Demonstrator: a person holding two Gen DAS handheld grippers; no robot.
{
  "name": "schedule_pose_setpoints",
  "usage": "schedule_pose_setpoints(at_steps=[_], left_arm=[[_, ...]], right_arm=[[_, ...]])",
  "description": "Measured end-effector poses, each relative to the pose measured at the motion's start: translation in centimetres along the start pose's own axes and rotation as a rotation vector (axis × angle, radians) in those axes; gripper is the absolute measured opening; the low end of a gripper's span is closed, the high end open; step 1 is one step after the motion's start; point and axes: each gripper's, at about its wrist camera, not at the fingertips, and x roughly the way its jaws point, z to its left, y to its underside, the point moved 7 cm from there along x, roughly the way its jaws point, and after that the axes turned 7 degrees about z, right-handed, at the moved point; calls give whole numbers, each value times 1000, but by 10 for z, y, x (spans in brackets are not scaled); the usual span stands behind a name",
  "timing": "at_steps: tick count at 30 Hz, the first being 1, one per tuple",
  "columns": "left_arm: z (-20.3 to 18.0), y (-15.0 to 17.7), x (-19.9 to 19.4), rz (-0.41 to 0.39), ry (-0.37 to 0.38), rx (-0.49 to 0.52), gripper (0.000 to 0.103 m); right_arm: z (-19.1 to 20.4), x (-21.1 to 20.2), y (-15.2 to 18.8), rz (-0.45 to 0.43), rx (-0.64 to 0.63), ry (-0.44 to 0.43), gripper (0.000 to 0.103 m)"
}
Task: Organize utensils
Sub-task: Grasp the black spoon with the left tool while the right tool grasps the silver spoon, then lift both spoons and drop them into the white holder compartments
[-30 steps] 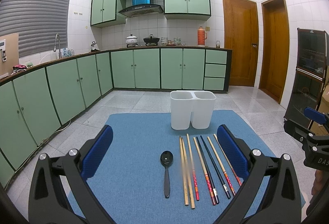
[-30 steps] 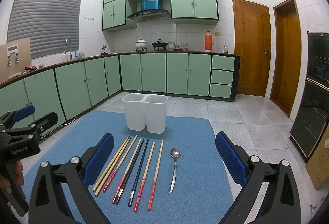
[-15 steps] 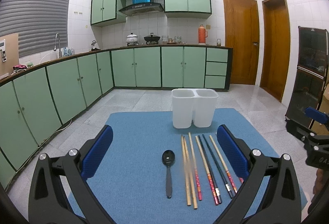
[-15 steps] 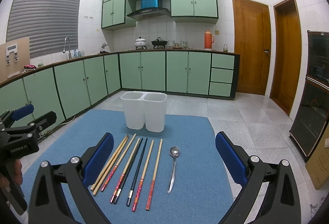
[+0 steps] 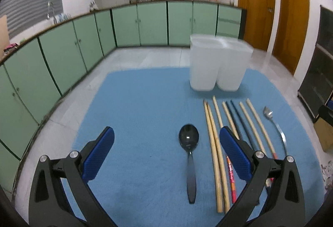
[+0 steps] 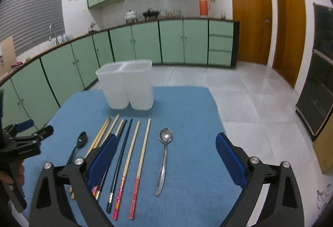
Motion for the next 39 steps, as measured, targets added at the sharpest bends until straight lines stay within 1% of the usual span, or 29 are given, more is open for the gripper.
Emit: schedule_pose_setpoints(at_steps=[4,9,12,14,16,17,18,20,22,26,29,30,32,33,34,35,37,38,39], left_arm=[[-11,0,36,83,-5,8,98],[-12,2,68,140,-36,8,98],[-12,6,83,174,-36,0,95],[-14,8,92,194,-34,1,94],[-14,10,98,213,-21,-6,82],[-15,10,101,223,-10,-13,80],[-15,10,102,227,6,-26,79],[-15,8,102,226,11,-32,79],[-18,7,101,229,23,-29,76],[-21,7,98,237,40,-29,73],[-27,5,97,242,51,-23,68],[-28,5,96,242,54,-21,66],[-34,4,95,241,57,-17,63],[-37,3,94,240,60,-17,58],[-39,3,93,239,66,-17,52],[-40,2,91,236,73,-15,49],[-45,2,89,234,88,-10,33],[-46,2,88,232,92,-9,33],[-47,3,88,231,93,-9,33]], right_arm=[[0,27,2,65,-8,-7,87],[2,54,0,124,-12,-20,83],[5,69,-1,153,-19,-26,81],[7,80,-2,179,-28,-33,76],[8,91,-3,198,-32,-36,73],[8,96,-4,211,-32,-38,71],[8,100,-4,221,-30,-39,71],[8,110,-5,246,-25,-33,66],[6,118,-5,274,-18,-27,64],[2,129,-5,323,22,-46,62],[2,135,-4,360,25,-46,56],[4,137,-3,370,25,-57,55],[5,141,-2,389,23,-46,53],[4,143,-1,399,28,-43,51],[4,146,0,412,37,-46,46],[4,148,2,427,46,-53,41],[4,150,3,430,43,-42,39],[5,150,3,431,35,-34,37],[5,149,3,431,30,-26,33]])
